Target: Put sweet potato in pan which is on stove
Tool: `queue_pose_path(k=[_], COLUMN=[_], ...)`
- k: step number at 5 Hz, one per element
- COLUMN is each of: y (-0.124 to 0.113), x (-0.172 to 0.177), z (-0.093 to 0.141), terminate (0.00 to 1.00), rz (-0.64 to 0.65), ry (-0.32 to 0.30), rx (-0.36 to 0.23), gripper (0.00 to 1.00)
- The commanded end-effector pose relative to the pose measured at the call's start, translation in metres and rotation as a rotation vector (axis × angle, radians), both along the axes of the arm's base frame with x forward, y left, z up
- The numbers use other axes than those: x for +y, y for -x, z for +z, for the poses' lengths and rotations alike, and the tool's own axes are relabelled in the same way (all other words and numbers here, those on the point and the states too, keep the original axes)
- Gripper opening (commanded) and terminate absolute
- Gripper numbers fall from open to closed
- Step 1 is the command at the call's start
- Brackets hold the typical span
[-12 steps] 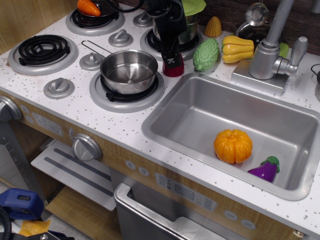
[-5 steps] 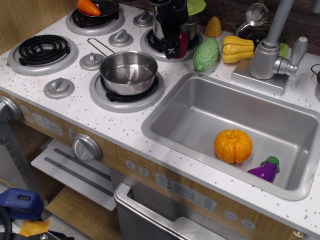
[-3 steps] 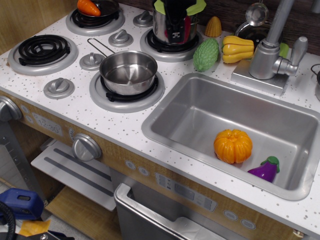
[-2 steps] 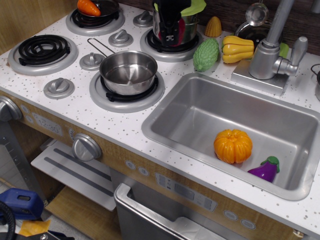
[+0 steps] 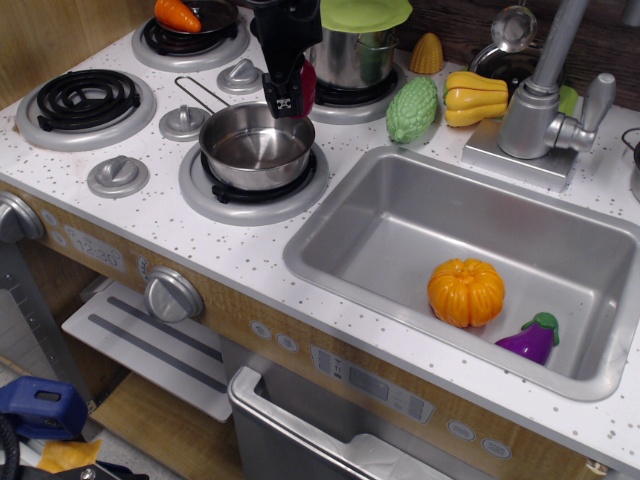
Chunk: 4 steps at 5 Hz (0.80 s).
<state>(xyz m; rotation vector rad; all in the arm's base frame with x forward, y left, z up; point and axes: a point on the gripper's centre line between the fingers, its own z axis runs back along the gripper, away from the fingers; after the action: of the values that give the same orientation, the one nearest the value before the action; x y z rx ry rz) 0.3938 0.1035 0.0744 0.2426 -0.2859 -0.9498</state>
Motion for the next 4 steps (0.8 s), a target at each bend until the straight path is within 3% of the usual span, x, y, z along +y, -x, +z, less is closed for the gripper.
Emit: queue_pose_path(k=[1, 2, 4], y=[0.017, 0.031, 0.033], x=[0.008, 0.003, 0.015], z=[0.022, 0.005, -0.011], terminate=[0.0, 0.0, 0.0], rz=[0.038, 0.063, 0.046], ry=[0.015, 0.018, 0.103], rx=[-0.049, -0.057, -0.056], gripper=[0.0, 1.0, 1.0])
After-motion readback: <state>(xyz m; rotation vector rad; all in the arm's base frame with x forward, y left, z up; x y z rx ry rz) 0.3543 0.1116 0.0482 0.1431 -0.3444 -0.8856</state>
